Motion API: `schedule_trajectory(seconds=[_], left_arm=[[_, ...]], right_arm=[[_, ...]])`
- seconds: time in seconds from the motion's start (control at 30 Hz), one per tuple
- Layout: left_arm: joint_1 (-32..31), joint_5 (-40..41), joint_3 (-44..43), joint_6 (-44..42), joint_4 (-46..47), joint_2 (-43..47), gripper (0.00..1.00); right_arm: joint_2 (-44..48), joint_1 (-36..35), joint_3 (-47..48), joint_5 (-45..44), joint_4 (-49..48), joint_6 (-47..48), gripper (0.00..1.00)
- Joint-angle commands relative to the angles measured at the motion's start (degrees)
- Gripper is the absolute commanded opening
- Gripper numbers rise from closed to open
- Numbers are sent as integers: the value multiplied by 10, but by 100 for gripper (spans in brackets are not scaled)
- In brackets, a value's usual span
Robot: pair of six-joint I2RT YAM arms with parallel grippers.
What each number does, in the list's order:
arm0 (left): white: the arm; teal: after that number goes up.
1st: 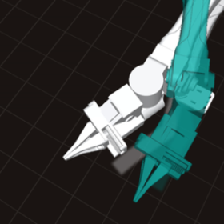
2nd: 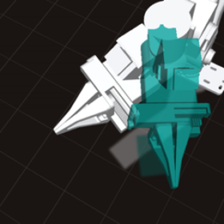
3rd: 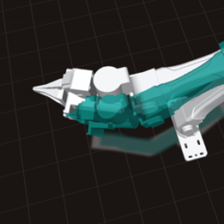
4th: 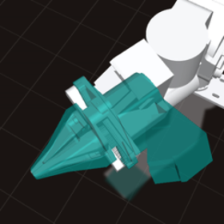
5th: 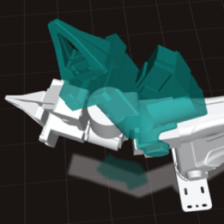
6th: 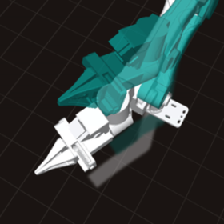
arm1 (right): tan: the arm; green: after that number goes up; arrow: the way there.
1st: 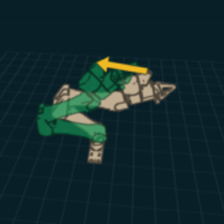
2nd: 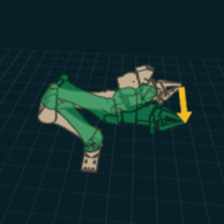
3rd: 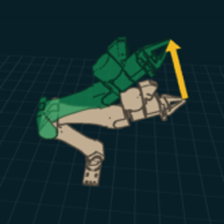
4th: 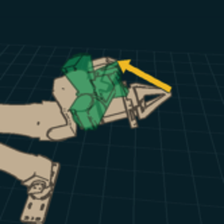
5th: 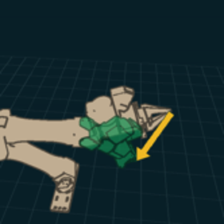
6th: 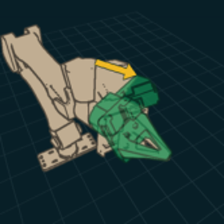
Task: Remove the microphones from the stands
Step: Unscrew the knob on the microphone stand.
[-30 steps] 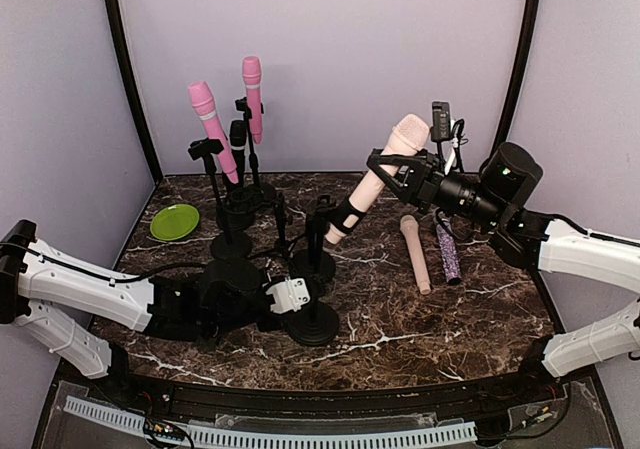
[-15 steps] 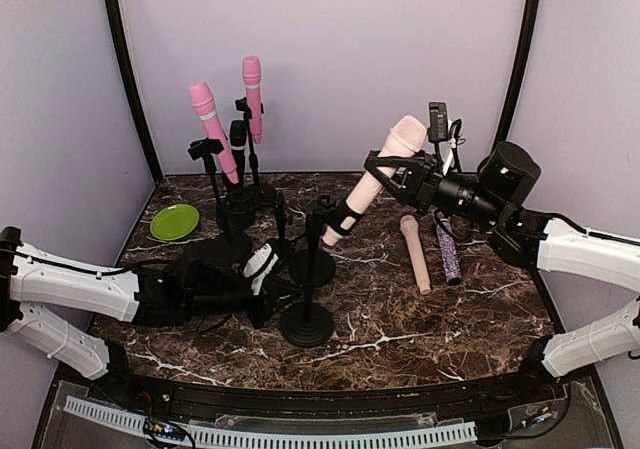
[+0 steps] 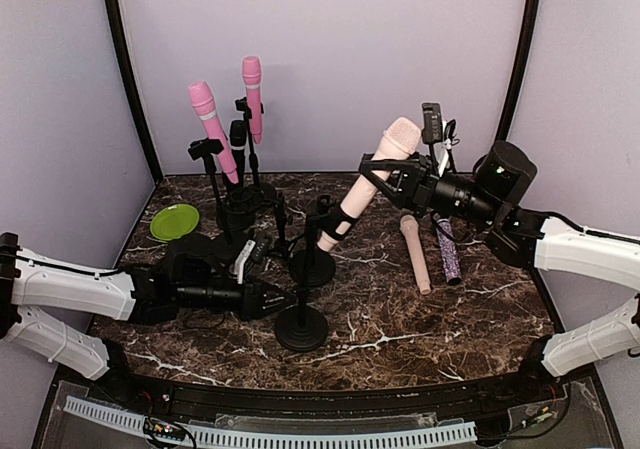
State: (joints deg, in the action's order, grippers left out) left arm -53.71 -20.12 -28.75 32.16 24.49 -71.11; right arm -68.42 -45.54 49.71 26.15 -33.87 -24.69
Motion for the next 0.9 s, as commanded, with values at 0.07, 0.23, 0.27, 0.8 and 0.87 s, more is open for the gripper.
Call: schedule_trajectory(seconds=[0.07, 0.23, 0.27, 0.8, 0.87], left_arm=[[36, -101, 44, 84, 2, 18, 22], [51, -105, 32, 84, 7, 33, 41], [51, -105, 26, 83, 6, 35, 43], [55, -84, -32, 60, -43, 33, 55], [56, -77, -35, 58, -50, 29, 50]], right_arm=[[-4, 0, 20, -8, -5, 11, 25], [-6, -3, 20, -10, -4, 13, 25], [-6, -3, 20, -10, -3, 13, 25], [-8, -4, 19, -15, 2, 17, 25], [-8, -4, 20, -16, 3, 17, 25]])
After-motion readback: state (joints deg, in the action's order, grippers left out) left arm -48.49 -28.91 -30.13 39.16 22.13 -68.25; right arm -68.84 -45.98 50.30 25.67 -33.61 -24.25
